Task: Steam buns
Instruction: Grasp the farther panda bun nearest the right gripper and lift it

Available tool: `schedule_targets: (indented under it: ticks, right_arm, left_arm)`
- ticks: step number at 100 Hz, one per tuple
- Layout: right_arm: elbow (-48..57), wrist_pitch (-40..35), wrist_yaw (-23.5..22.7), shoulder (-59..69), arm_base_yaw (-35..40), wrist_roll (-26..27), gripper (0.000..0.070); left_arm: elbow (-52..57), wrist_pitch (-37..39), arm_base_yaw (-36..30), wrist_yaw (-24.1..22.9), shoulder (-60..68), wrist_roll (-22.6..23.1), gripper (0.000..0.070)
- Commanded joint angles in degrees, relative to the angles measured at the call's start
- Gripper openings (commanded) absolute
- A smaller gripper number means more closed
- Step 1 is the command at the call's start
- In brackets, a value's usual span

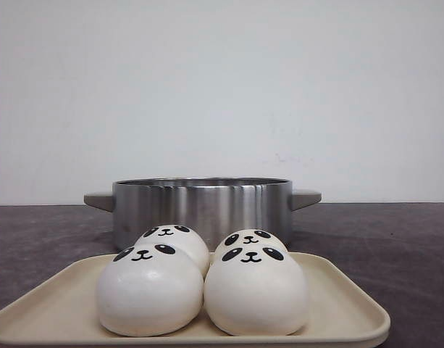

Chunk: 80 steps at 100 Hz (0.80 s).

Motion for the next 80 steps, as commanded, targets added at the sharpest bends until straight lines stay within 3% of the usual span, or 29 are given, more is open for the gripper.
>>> schedule_targets:
  ticks: [1,14,39,69,80]
  right_arm:
    - [0.76,-2.16,5.68,4.39,6.08,0.66,0.0604]
    - [0.76,-5.55,14.19,12.87,16.09,4.83,0.0604]
    - [0.76,-6.29,13.88,28.83,24.09,12.17,0.0604]
    - [0.76,-3.48,17.14,42.66,24.39,13.4,0.0601]
    - [0.76,-1.16,17.92,45.55,24.24,13.57,0.0548]
  left_arm:
    - [0.76,0.33,-0.5,0.17,0.11,0.55,0.0677]
    - [0.76,0.33,-2.45,0.17,0.11,0.52,0.0677]
    - [0.76,0.2,-6.6,0.13,0.11,0.52,0.0677]
    - [0.76,0.17,-11.45,0.11,0.11,0.52,0.0677]
    - [0.76,0.15,-12.5,0.09,0.11,0.52,0.0677]
